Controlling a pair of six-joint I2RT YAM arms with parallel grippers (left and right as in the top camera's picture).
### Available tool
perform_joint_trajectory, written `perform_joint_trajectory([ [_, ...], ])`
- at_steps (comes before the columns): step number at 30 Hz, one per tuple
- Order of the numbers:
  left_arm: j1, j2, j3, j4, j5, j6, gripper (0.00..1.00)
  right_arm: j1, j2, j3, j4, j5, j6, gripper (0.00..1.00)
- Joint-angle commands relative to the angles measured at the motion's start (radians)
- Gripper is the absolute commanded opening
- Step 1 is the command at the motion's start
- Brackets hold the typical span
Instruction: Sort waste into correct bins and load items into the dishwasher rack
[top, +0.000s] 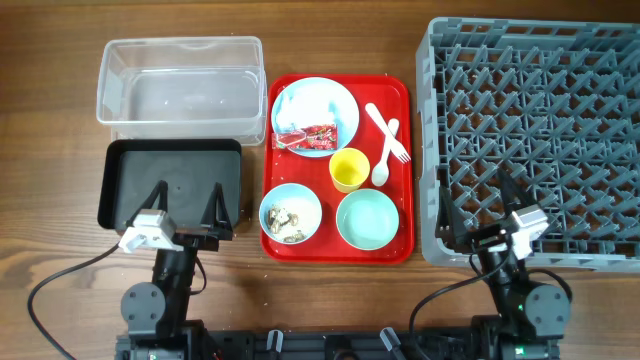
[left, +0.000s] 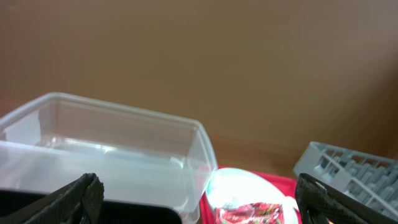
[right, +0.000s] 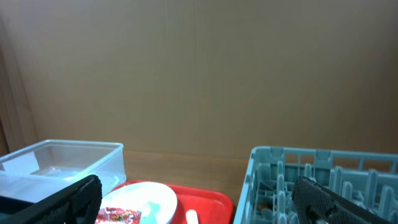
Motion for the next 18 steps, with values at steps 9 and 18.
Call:
perform_joint_trajectory([
  [9, -0.004, 0.200, 0.381, -0.112, 0.159, 0.075, 1.00, 0.006, 0.345, 0.433, -0.076, -0.179, -0.039, 1.00],
  [18, -0.027, 0.705, 0.897, -0.368, 0.212, 0.187, 1.00, 0.006, 0.661, 0.789, -0.348, -0.304, -0.064, 1.00],
])
